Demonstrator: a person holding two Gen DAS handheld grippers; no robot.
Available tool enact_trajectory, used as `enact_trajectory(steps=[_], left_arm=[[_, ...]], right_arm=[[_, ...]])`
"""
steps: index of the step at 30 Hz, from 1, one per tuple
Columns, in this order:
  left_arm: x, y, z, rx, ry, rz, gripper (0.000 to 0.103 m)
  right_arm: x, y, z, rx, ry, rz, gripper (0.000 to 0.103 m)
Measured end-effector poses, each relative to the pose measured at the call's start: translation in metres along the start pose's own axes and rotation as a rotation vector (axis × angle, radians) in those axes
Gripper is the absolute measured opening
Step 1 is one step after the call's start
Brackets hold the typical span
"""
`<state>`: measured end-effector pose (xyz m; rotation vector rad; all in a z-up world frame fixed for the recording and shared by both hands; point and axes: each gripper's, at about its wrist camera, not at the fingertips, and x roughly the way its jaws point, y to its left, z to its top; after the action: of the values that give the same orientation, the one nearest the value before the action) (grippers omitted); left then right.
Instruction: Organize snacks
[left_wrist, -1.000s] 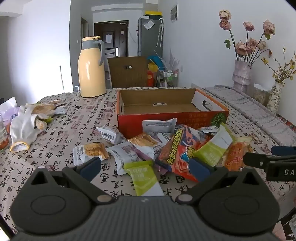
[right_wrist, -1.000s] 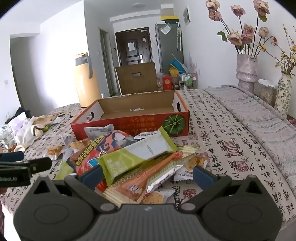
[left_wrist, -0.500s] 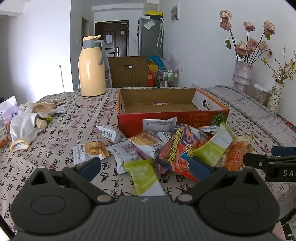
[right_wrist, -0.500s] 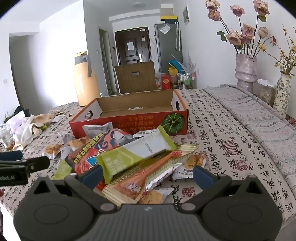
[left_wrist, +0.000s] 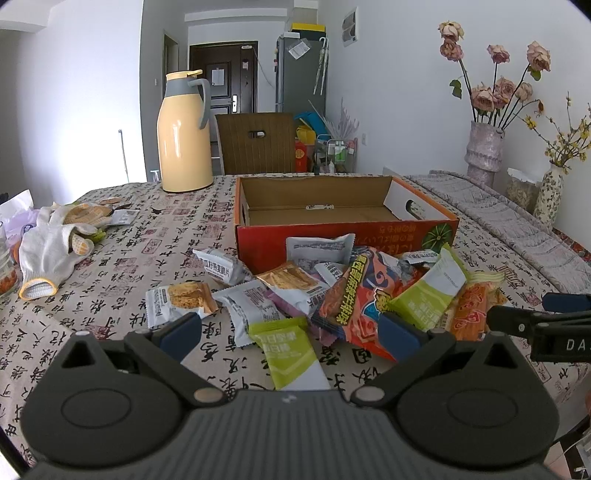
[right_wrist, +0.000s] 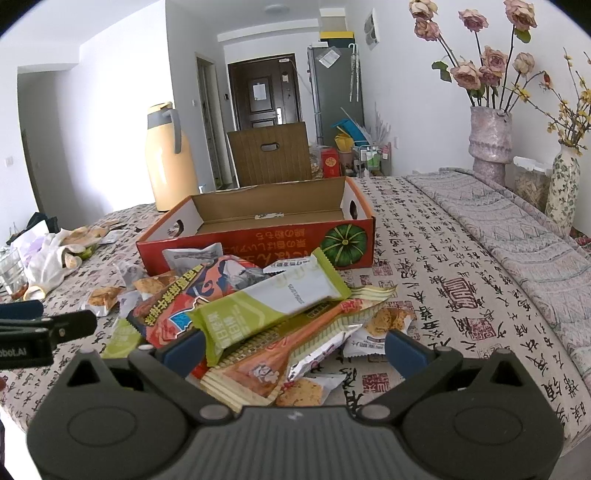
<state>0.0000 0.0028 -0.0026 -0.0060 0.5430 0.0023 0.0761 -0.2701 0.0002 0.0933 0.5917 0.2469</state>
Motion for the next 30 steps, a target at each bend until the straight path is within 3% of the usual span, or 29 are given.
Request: enact_trajectory(steps=[30], left_arm=[[0.0009, -0.0029, -0.0035, 0.002, -0.004, -0.004, 0.103]], right_arm=[[0.0049, -0.0005, -0.0038, 0.003, 0.008, -0.002, 0.103]])
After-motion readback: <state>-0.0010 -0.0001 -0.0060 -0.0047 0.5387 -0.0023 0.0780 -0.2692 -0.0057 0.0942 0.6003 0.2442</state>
